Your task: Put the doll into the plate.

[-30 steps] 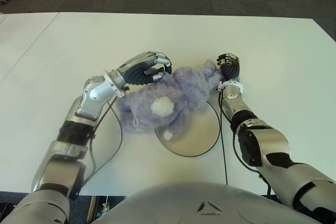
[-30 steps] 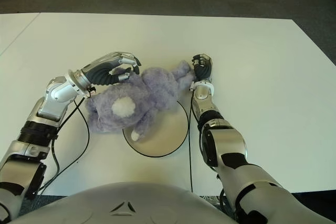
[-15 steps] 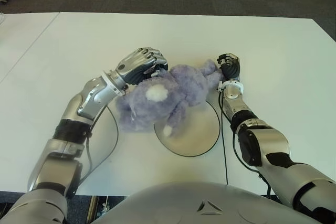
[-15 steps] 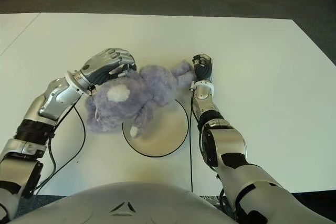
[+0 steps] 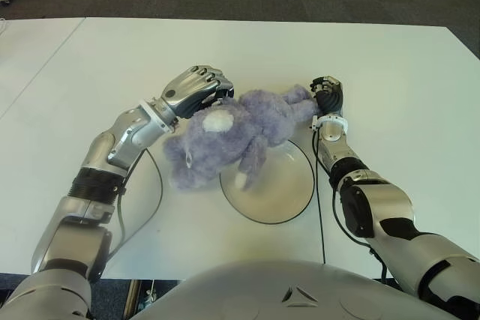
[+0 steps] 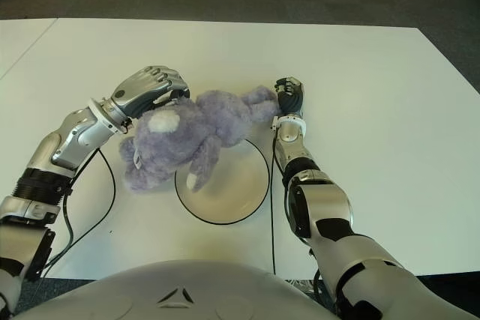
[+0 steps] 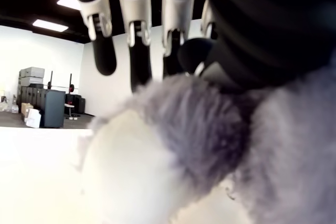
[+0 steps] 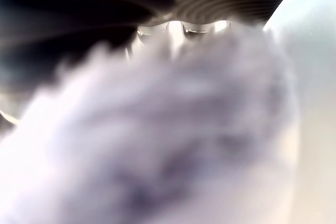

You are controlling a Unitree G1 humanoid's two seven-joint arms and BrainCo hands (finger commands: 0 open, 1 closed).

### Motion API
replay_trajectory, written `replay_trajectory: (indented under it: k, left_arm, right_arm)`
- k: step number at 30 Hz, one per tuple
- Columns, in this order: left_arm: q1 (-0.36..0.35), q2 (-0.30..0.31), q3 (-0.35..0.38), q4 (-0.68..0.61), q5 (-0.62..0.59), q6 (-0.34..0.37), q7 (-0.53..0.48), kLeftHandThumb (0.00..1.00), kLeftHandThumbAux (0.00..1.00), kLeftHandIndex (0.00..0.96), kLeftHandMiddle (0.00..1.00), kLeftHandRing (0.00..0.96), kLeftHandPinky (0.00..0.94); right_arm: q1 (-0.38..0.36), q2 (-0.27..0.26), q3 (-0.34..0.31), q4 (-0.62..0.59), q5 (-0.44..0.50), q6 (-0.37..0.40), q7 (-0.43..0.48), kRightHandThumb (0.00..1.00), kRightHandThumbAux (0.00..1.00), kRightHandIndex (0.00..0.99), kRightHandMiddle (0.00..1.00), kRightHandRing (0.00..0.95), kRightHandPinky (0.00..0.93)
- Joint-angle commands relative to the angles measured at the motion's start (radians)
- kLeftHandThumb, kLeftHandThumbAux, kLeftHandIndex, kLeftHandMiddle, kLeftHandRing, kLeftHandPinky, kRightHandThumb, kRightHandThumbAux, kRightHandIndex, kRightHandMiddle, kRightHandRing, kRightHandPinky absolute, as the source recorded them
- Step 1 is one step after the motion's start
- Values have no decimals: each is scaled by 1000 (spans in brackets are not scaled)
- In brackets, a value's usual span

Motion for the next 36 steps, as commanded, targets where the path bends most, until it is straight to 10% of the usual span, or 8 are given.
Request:
replay_trajectory:
  k: [1,13,15,23,36]
  left_arm:
    - [29,26,-19,-29,-6,36,-53,701,692,430,611,610,633]
    - [66,63,-6,-87,-119,99,-169,691,695,422,519,501,426]
    - [84,82,5,-115,-157,103,-200,406,465,221,331,326,288]
    - [96,136,18,-172,-226,80,-263,257,368,15,56,49,13]
    - [80,177,27,-120,-293,18,-268,280,277,0,0,0,0]
  right_arm:
    - [183,62,-3,109,10,91,26,828,694,414,456,419,455]
    - [183,60,-1,109,7,94,23,829,694,414,456,427,463]
    - [184,60,-1,110,7,97,23,828,694,414,455,409,434]
    - [183,60,4,110,2,98,17,828,694,414,457,433,479]
    - [181,61,14,111,-7,104,2,830,693,414,459,452,451]
